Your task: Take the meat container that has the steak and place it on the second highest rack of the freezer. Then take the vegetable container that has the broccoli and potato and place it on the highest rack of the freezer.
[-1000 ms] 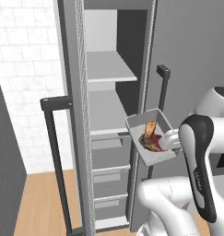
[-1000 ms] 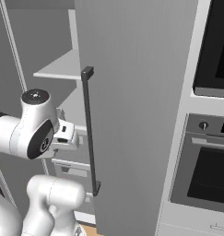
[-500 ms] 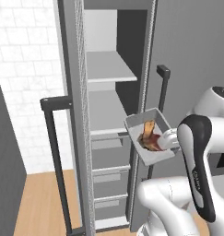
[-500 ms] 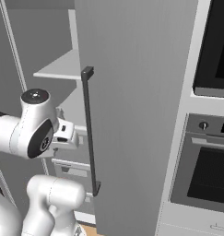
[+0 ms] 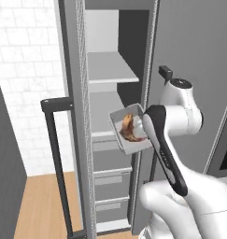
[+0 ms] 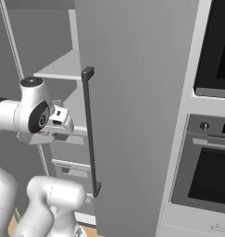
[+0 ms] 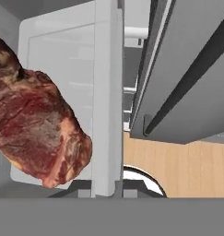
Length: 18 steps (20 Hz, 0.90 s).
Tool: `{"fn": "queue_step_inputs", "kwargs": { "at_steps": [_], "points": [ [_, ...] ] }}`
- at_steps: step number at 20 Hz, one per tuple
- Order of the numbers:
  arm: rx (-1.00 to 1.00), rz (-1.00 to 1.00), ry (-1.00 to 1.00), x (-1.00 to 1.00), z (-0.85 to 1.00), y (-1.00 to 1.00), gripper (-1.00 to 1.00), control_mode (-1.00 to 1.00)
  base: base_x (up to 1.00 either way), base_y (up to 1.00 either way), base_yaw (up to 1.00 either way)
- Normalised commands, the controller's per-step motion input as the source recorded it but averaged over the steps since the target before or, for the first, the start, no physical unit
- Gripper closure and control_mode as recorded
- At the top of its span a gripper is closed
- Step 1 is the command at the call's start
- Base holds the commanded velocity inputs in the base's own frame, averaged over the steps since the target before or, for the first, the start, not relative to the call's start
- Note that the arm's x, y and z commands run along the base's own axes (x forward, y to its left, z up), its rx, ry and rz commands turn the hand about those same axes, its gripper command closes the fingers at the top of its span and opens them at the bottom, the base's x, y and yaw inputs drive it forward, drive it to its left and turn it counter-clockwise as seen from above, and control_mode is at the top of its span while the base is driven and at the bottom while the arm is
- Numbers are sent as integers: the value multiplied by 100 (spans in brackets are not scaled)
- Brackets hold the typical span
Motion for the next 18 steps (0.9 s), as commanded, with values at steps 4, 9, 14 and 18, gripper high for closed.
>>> {"fn": "queue_step_inputs", "kwargs": {
  "at_steps": [4, 9, 14, 18],
  "points": [
    [-8, -16, 1, 86, 0, 60, 100, -100, 0, 0, 0],
    [-1, -7, -7, 63, -40, 8, 100, -100, 0, 0, 0],
    [0, -9, -8, 80, -48, 0, 100, -100, 0, 0, 0],
    [0, -8, -7, 77, -24, 0, 100, -100, 0, 0, 0]
  ]
}}
